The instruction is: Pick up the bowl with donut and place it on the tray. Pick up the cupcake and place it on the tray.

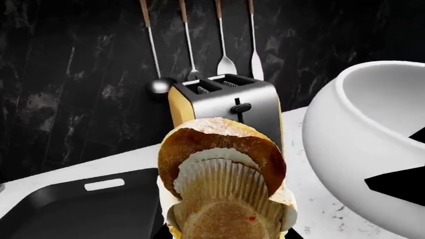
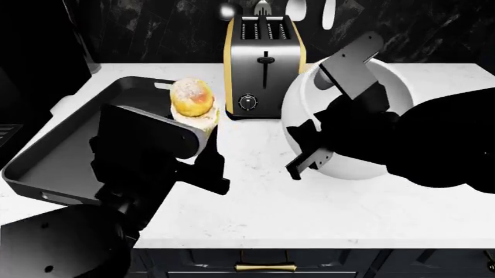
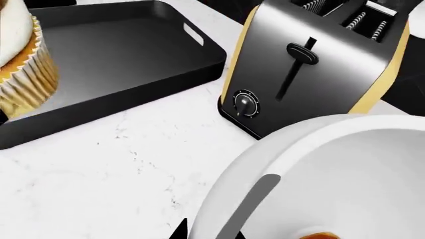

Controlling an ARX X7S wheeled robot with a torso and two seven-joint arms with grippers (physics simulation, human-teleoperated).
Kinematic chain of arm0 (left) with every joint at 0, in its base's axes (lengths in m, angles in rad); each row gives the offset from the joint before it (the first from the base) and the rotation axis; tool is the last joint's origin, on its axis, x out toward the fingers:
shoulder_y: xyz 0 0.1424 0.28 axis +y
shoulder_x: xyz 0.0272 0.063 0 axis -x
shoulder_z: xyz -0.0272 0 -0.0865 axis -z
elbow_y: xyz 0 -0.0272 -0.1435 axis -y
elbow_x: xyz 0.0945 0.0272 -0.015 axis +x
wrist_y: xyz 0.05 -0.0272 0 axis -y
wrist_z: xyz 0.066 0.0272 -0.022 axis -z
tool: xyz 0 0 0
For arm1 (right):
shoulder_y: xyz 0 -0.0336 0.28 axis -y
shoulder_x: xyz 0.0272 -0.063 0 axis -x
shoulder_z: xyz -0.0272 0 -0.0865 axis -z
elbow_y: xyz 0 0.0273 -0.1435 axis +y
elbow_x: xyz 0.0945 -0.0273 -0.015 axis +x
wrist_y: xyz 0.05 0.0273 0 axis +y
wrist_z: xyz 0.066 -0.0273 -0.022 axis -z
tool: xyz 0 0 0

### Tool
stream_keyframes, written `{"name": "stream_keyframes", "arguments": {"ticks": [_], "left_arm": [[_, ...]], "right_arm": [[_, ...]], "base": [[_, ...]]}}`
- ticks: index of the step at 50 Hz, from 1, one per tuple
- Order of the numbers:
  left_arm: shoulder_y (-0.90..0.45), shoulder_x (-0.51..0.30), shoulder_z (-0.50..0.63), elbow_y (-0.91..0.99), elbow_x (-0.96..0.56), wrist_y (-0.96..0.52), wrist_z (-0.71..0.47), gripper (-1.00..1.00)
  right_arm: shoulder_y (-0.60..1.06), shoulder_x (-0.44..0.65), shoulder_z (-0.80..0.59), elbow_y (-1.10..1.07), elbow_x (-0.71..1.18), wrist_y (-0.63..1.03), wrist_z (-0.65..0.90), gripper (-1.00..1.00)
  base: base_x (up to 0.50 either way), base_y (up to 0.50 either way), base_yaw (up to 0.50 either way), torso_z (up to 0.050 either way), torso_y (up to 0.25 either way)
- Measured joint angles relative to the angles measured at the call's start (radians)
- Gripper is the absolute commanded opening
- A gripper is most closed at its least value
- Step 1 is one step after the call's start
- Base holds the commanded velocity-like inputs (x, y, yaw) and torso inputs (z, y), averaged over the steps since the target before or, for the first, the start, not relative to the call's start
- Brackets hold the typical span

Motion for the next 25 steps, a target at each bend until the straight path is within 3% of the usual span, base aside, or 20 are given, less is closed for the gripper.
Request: {"name": "stream_keyframes", "arguments": {"ticks": [6, 25], "left_arm": [[-0.056, -0.03, -0.026, -0.005, -0.059, -0.033, -0.011, -1.0], [-0.105, -0.08, -0.028, -0.035, -0.034, -0.033, 0.021, -1.0]], "right_arm": [[0.008, 0.006, 0.012, -0.011, 0.027, 0.008, 0.023, -1.0], [0.023, 0.016, 0.002, -0.029, 0.032, 0.017, -0.01, -1.0]], "base": [[0.0, 0.03, 0.0, 0.0, 0.0], [0.0, 0.34, 0.0, 0.0, 0.001]]}}
